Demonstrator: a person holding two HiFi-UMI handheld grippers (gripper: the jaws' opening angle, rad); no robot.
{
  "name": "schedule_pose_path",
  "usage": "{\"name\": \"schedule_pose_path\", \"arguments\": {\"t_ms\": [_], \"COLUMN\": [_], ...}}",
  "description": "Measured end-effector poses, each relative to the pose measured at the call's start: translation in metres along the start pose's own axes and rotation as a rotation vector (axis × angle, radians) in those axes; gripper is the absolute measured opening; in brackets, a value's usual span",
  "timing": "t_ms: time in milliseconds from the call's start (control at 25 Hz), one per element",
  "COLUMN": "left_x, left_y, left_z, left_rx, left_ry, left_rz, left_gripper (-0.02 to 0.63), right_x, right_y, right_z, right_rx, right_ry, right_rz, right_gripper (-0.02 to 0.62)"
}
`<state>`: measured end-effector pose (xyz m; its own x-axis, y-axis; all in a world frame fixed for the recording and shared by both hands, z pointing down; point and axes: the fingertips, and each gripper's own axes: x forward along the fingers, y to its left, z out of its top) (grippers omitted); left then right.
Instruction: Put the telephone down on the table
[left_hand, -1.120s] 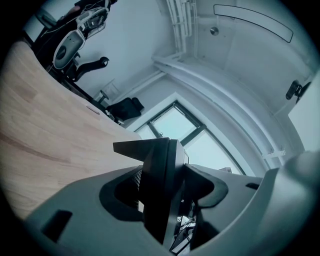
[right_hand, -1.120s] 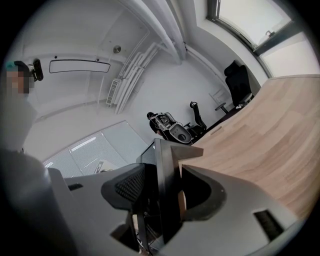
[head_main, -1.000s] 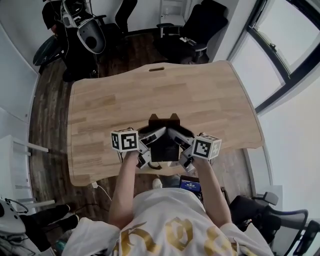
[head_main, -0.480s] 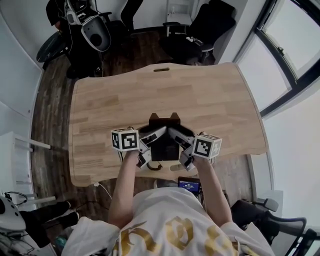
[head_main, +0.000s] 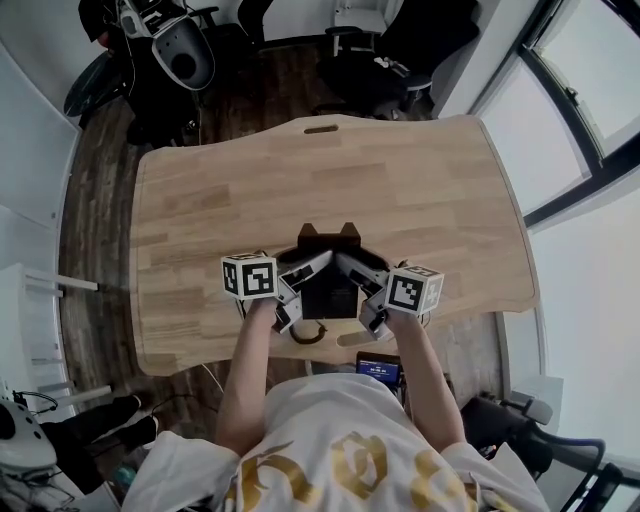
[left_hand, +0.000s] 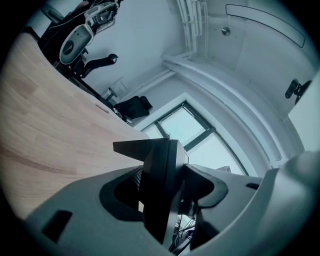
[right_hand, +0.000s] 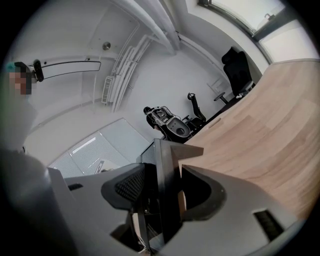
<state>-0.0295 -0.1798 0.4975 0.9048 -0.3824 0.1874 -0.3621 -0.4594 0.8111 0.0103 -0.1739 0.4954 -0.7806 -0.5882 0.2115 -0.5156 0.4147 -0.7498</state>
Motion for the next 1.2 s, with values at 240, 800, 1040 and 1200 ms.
{"name": "schedule_pose_path", "arguments": {"t_ms": [240, 800, 1040, 1200], "left_x": [0.013, 0.032, 0.043, 0.051], "left_y": [0.023, 0.083, 0.104, 0.117], "left_z": [-0.002, 0.010, 0.012, 0.015], "left_rx": [-0.026, -0.116, -0.160, -0.174], "left_ry": [0.019, 0.047, 0.057, 0.065], "left_rz": [0.004, 0.031, 0.037, 0.042], "left_gripper": [0.252, 0.252, 0.252, 0.252], "right_x": [0.010, 0.052, 0.063, 0.071], "right_y": [-0.024, -0.073, -0.094, -0.107], "right_z": [-0.003, -0.003, -0.001, 0.001], "right_rx": [0.030, 0.101, 0.125, 0.143], "right_ry": [0.024, 0.105, 0.134, 0.147], "right_rz": [-0.012, -0.032, -0.045, -0.046], "right_gripper": [0.215, 0.215, 0.216, 0.216]}}
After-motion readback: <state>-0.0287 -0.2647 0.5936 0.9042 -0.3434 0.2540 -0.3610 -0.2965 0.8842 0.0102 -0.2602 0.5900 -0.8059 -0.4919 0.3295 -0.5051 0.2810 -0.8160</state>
